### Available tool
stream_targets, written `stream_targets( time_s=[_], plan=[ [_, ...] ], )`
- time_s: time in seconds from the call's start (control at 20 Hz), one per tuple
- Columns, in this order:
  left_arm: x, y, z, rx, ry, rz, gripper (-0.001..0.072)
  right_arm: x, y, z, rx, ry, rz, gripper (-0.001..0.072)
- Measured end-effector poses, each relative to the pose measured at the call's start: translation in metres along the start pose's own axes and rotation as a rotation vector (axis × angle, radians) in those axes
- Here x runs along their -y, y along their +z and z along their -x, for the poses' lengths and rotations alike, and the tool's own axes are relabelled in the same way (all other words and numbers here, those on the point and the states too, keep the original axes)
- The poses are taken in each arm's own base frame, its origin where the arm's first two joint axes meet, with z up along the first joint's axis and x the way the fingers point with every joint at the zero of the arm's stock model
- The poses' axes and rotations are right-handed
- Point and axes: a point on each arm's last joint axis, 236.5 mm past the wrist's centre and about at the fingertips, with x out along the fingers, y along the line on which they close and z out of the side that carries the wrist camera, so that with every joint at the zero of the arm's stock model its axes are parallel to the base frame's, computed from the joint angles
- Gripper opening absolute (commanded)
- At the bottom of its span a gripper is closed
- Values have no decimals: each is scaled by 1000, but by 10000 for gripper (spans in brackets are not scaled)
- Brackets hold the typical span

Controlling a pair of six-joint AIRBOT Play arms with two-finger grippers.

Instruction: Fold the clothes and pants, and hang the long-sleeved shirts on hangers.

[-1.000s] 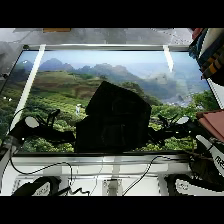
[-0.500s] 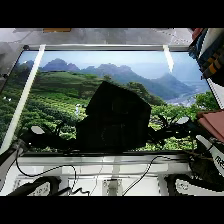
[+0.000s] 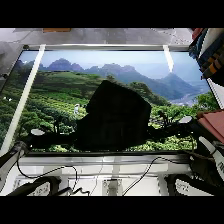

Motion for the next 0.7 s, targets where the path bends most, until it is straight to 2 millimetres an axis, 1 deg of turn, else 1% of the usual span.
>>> stream_targets(
  time_s=[0.1, 0.15, 0.2, 0.3, 0.35, 0.4, 0.45, 0.5, 0.55, 0.6, 0.65, 0.7],
  plan=[
    [31, 18, 14, 40, -76, -61, 16, -27, 8, 14, 66, 53, 73, 34],
    [48, 30, 26, 67, -101, -116, 16, -45, 13, 25, 109, 89, 116, 34],
    [68, 45, 41, 118, -124, -172, 16, -64, 18, 37, 157, 122, 158, 34],
    [117, 72, 84, 235, -171, -320, 16, -110, 25, 69, 266, 192, 263, 34],
    [147, 85, 114, 322, -188, -409, 16, -134, 27, 88, 322, 224, 320, 34],
    [176, 94, 143, 407, -198, -491, 15, -161, 25, 109, 382, 262, 384, 34],
    [207, 99, 178, 506, -203, -581, 16, -186, 21, 129, 435, 297, 444, 34],
    [235, 99, 213, 608, -204, -661, 16, -214, 13, 152, 490, 340, 511, 34],
    [265, 96, 252, 726, -206, -735, 15, -240, 1, 173, 540, 380, 576, 34],
    [288, 89, 286, 835, -201, -797, 15, -264, -12, 193, 583, 424, 627, 34],
    [310, 77, 321, 951, -197, -852, 14, -287, -27, 213, 620, 472, 668, 34],
    [328, 62, 351, 1050, -194, -897, 14, -306, -42, 230, 650, 512, 695, 34]
  ],
)
